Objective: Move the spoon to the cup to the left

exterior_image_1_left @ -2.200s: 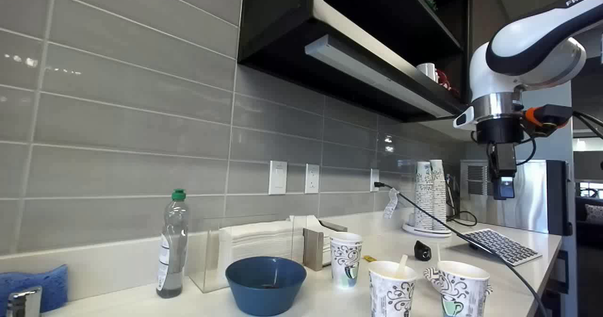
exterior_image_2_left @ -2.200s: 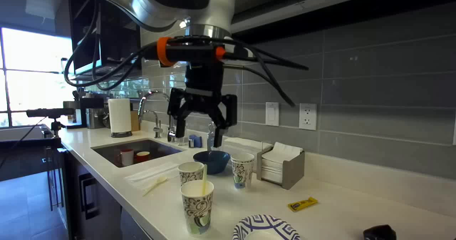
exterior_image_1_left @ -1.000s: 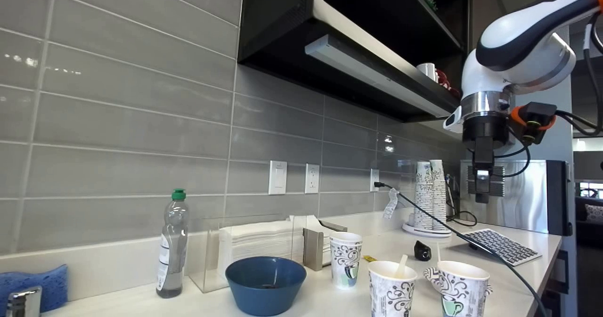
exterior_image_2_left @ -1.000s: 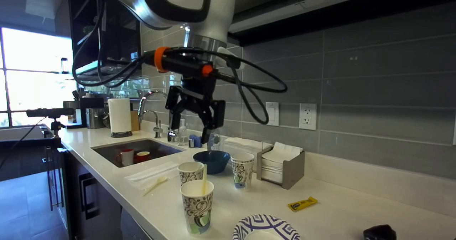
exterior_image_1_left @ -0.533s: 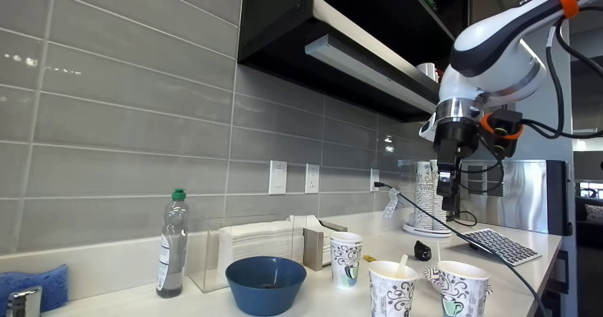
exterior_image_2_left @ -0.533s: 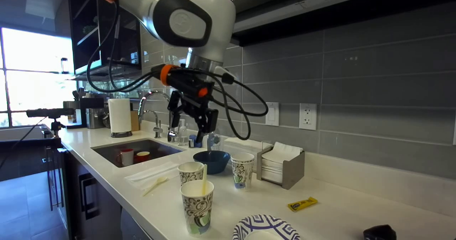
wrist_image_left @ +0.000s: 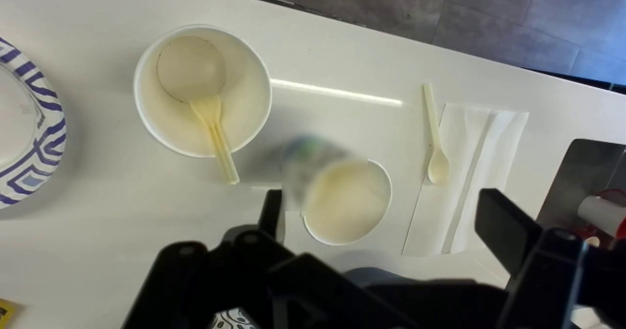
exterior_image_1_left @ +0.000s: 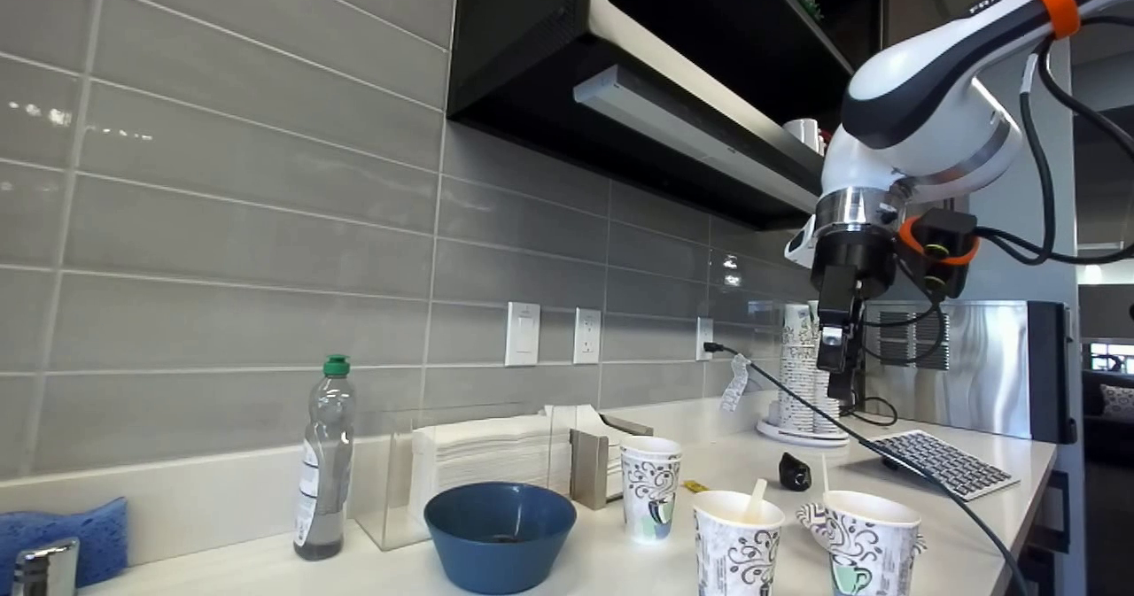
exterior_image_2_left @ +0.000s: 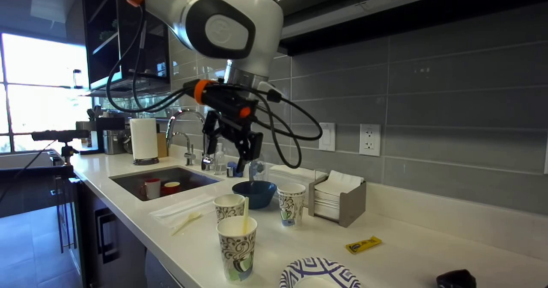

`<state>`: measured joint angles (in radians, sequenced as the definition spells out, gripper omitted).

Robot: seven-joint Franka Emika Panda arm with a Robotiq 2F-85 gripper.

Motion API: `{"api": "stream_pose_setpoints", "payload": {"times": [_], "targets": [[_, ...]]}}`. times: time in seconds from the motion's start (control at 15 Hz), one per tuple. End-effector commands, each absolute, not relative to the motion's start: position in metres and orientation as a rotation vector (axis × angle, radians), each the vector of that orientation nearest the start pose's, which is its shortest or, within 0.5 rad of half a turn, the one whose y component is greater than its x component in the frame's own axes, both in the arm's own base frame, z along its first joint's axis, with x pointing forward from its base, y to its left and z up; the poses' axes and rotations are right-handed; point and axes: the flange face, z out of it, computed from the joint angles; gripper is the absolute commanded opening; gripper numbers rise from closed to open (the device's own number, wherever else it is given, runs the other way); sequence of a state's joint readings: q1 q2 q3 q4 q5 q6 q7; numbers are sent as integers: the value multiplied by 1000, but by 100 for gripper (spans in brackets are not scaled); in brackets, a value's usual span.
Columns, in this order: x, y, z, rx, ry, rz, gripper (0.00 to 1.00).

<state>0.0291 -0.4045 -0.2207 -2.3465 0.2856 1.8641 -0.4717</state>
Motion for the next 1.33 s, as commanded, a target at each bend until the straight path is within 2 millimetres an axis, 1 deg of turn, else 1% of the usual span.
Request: {"api": "stream_pose_setpoints", "payload": {"times": [0.0, 0.13, 0.27, 0.47, 0.73, 1.0, 1.13, 1.2, 1.27], "targets": [[437, -48, 477, -2796, -295, -60, 100], [447, -39, 472, -2811, -297, -77, 100], [459, -32, 457, -2797, -293, -62, 100], [473, -30, 439, -2800, -281, -40, 100], [489, -27, 414, -2788, -290, 31, 100], [498, -25, 395, -2769, -266, 99, 100], [501, -26, 389, -2754, -258, 115, 100], [501, -27, 386, -2753, -252, 127, 100], [501, -29, 383, -2760, -244, 142, 97]]}}
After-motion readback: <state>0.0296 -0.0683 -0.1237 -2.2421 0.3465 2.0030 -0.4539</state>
